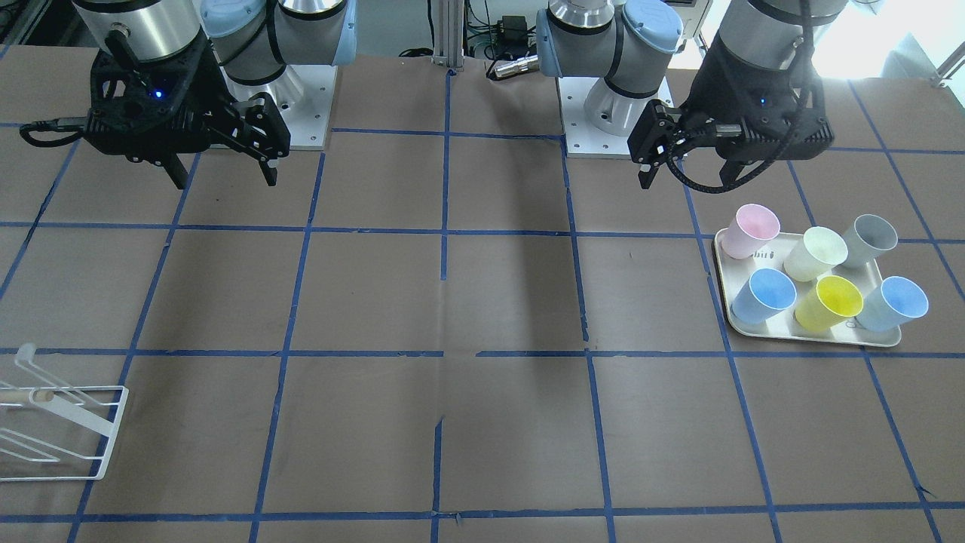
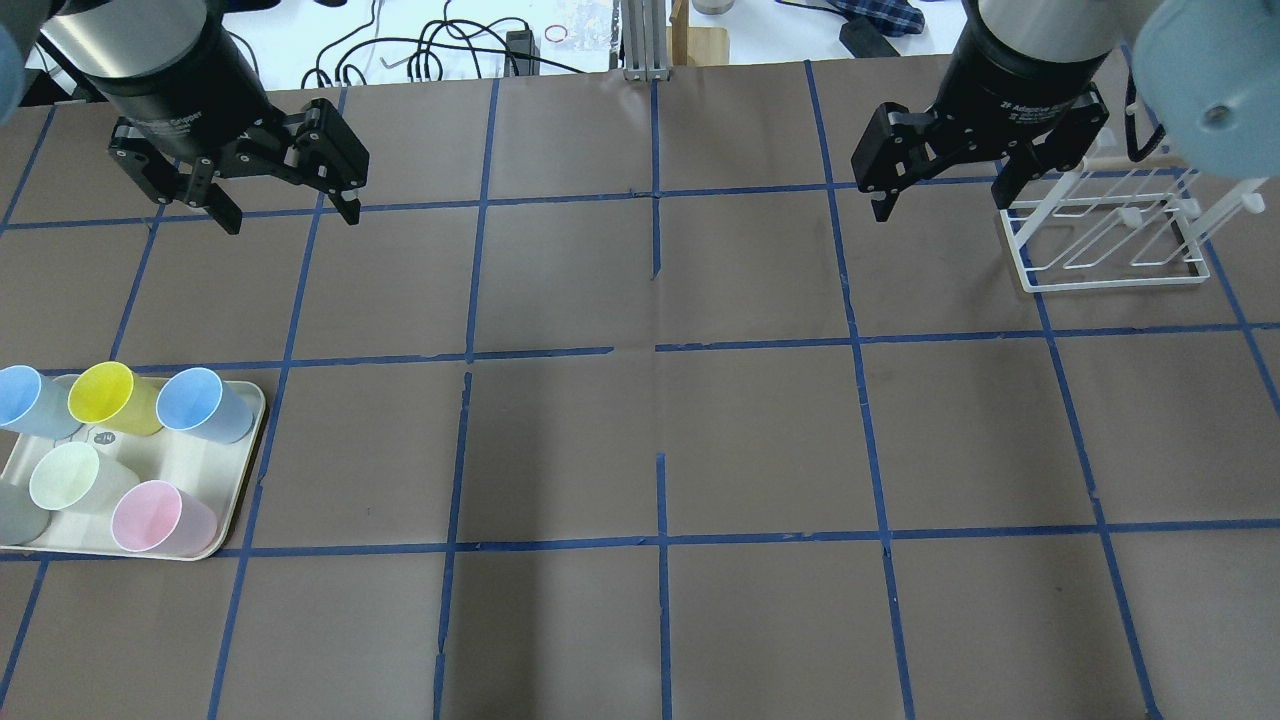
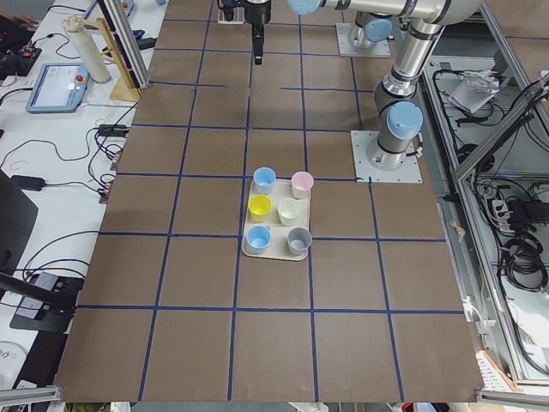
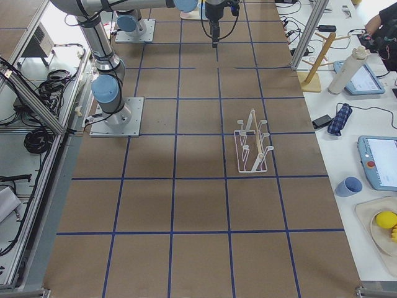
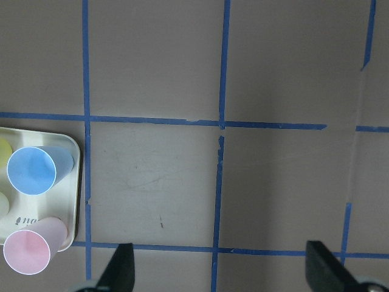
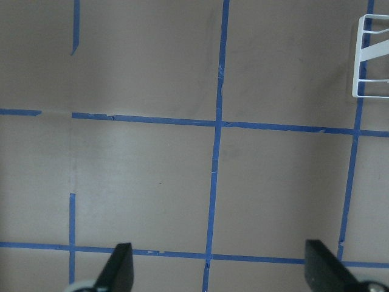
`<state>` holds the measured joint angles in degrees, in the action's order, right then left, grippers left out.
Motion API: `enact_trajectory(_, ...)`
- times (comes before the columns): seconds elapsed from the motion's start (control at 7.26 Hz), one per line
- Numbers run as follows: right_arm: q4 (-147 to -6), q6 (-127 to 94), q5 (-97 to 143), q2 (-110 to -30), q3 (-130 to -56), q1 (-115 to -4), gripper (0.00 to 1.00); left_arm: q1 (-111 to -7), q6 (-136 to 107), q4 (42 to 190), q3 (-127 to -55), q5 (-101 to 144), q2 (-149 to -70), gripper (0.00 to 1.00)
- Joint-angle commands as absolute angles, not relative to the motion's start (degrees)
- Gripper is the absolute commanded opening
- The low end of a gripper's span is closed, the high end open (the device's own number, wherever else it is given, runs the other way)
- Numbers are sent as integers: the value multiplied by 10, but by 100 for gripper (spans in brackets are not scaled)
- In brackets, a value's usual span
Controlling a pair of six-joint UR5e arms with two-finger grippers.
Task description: Transfer IKEA cup to right arm and place on rack
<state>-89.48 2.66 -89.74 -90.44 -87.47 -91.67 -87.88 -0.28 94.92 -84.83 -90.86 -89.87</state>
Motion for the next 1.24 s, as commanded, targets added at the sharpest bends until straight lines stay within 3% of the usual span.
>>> enact_trajectory(0.0,-894,50,-899,-905,-875,-917,100,-878,-2,950,-851,-908,-897,100)
enact_trajectory(0.28,-894,69,-897,-905,-873,-916,100,-875,27,951,-853,-912,-896,100)
enact_trajectory(0.55,-891,64,-901,-905,-873,-916,100,-785,160,972,-874,-905,-922,100)
enact_trajectory(1.1,-894,63,-901,-904,-873,-916,100,-654,420,816,-970,-914,-958,100)
